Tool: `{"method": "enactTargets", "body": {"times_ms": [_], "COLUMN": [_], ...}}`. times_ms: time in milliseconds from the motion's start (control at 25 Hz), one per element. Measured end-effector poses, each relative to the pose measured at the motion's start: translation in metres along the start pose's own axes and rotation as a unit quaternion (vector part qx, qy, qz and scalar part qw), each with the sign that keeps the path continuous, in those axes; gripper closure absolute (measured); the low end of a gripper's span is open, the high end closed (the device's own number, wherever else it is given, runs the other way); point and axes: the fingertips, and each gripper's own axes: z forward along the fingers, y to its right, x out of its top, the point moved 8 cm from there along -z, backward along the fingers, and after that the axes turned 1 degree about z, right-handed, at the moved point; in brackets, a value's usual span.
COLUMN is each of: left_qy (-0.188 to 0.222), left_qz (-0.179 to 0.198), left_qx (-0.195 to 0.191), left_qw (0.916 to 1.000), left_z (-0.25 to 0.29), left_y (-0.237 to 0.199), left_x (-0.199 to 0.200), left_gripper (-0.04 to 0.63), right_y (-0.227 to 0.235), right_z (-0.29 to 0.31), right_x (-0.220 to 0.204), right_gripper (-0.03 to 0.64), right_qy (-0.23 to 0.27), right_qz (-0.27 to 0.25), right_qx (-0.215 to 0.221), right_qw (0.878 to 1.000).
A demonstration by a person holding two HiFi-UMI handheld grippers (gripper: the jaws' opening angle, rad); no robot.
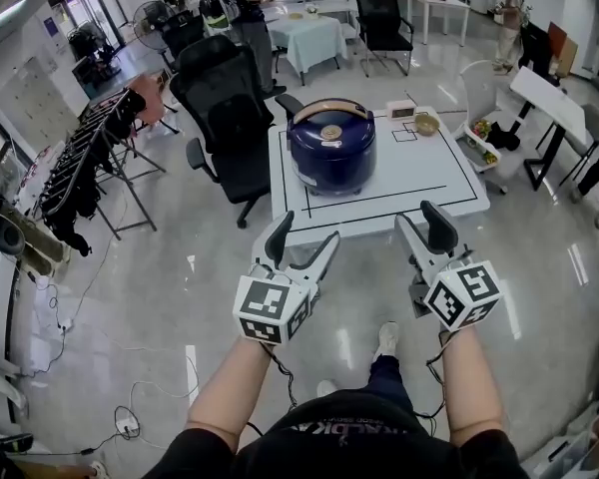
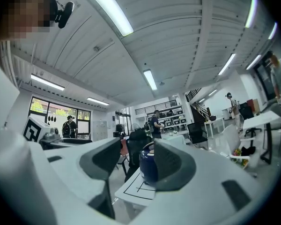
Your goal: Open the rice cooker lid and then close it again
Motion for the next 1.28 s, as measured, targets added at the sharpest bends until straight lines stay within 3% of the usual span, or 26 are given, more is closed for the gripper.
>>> {"method": "enactTargets", "body": {"times_ms": [560, 1280], "left_qy": [-0.005, -0.005], "left_qz": [-0.003, -0.001], "left_qx": [0.023, 0.065], "left_qw": [0.9997, 0.9979], "left_z": [0.128, 0.265], "left_y": [-0.025, -0.04], "left_x": [0.002, 0.022], "left_gripper": [0.27, 0.27], "right_y": [0.113, 0.23], "right_z": [0.086, 0.178], "right_x": [0.01, 0.031], "right_gripper": [0.41, 0.41], "right_qy": [-0.001, -0.009], "right_qz": [0.005, 0.009], "right_qx": [0.014, 0.064], "right_qw": [1.0, 0.998]}}
